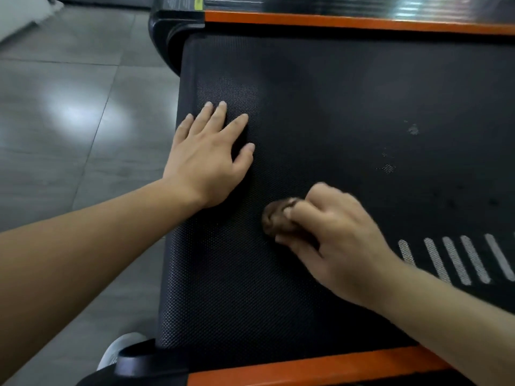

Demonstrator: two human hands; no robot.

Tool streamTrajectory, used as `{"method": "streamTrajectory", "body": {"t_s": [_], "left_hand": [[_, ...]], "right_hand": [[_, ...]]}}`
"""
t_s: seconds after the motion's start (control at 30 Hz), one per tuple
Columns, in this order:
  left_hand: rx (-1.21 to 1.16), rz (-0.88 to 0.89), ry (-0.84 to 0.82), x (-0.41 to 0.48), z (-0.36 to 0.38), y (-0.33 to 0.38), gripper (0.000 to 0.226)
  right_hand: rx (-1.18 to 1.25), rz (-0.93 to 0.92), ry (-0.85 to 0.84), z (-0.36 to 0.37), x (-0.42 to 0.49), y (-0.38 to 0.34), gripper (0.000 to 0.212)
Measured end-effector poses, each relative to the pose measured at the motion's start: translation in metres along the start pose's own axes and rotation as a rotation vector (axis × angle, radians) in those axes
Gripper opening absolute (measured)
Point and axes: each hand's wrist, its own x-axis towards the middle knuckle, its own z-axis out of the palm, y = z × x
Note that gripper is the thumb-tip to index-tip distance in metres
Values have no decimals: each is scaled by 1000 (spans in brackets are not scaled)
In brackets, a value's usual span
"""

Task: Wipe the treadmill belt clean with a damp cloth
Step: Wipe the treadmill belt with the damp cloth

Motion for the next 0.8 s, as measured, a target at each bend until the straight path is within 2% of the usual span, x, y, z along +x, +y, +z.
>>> {"method": "streamTrajectory", "body": {"t_s": [0.07,0.1,0.23,0.27,0.33,0.4,0.47,0.53,0.63,0.67,0.7,0.8], "left_hand": [[23,-1,-13,0,1,1,60],[31,1,-19,0,0,1,61],[45,-5,-30,0,0,2,61],[48,-3,-28,0,0,2,61],[49,1,-19,0,1,2,60],[55,1,-9,0,2,1,60],[57,4,-2,0,3,1,60],[51,3,-4,0,2,1,59],[51,6,-9,1,3,2,59],[53,7,-9,1,3,1,59],[51,7,-11,1,3,1,59],[50,10,-8,2,4,1,60]], "right_hand": [[-7,-101,-42,-3,5,12,34],[-59,-81,-12,-5,15,26,36],[-218,385,189,-20,62,98,39],[-225,420,211,-18,63,97,38],[-218,303,182,-11,49,70,39],[-75,152,59,-6,28,37,37],[-19,76,-42,-10,27,38,37],[-84,125,59,-13,50,65,38],[-133,480,208,-21,93,110,33],[-145,521,228,-17,100,110,33],[-156,493,225,-13,101,100,33],[-99,218,136,1,79,59,38]]}}
